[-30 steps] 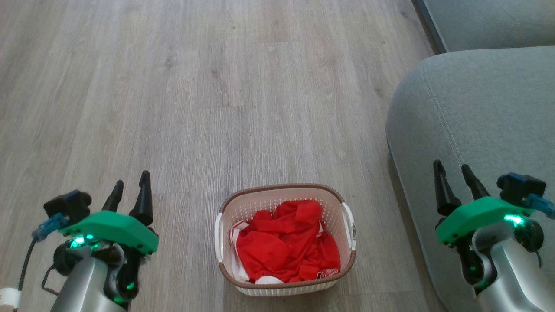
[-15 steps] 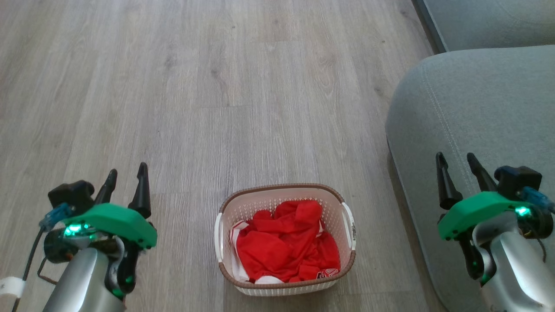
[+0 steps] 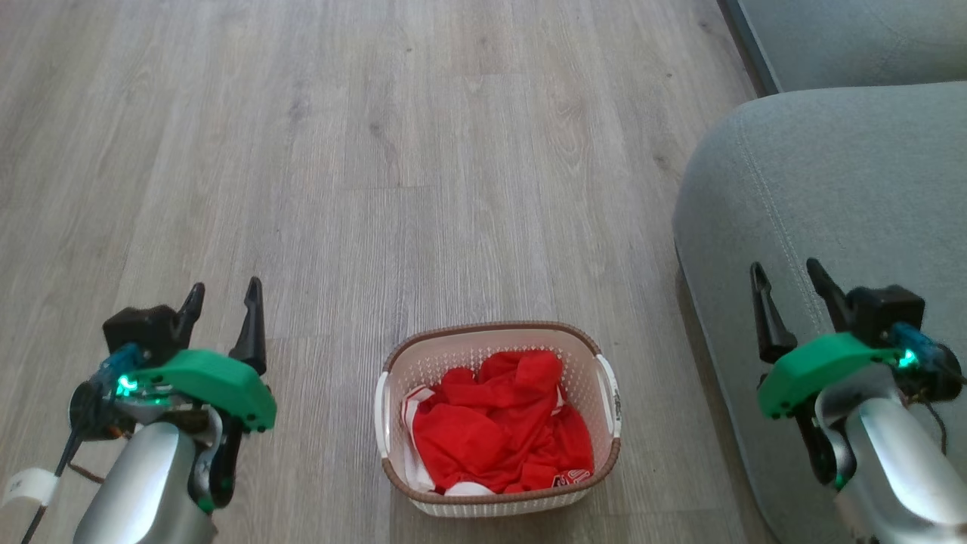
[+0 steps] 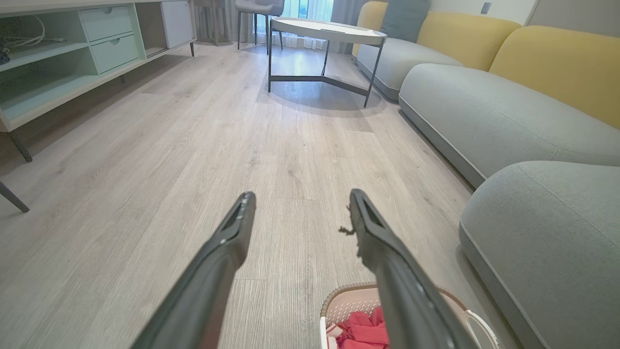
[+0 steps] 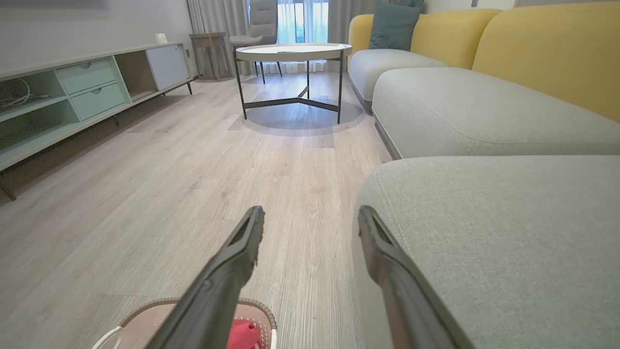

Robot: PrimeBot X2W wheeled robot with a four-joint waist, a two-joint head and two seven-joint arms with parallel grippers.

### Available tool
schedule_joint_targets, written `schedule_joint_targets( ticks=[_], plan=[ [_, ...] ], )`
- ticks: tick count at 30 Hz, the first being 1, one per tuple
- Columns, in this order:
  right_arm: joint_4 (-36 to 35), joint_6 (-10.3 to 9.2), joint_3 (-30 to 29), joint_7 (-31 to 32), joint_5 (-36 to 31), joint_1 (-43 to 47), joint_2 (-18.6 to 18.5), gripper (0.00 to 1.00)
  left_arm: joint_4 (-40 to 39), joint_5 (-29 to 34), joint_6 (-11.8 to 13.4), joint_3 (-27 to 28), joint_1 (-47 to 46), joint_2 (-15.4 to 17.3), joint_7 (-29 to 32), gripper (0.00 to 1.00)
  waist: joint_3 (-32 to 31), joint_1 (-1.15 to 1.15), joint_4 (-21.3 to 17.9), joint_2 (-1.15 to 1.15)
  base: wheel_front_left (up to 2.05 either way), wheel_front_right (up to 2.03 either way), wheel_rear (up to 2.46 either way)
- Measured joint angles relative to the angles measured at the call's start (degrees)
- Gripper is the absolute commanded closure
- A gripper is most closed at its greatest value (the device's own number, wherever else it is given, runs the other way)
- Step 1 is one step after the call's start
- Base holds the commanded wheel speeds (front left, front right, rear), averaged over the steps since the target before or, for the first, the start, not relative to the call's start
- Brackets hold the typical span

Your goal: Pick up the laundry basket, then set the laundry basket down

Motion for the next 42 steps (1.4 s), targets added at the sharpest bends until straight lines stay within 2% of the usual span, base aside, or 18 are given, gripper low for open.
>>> schedule_joint_targets(
  ticks=[11,30,42],
  plan=[
    [0.34,0.0,0.82,-0.2,-0.56,-1.05,-1.01,0.0,0.45,0.62,0.48,-0.85,-0.53,0.16,0.05,0.0,0.15,0.0,0.12,0.0,0.0,0.0,0.0],
    [0.45,0.0,0.97,-0.2,2.26,-1.0,-0.97,0.0,0.63,0.02,1.0,-1.26,-0.59,0.16,0.3,0.0,1.42,0.0,0.82,0.0,0.0,0.0,0.0],
    [1.35,0.0,0.52,-0.2,1.78,-3.14,0.76,0.0,0.73,0.05,0.9,-2.71,-6.31,-0.33,-0.97,0.0,9.08,0.0,1.15,0.0,0.0,0.0,0.0]
  ],
)
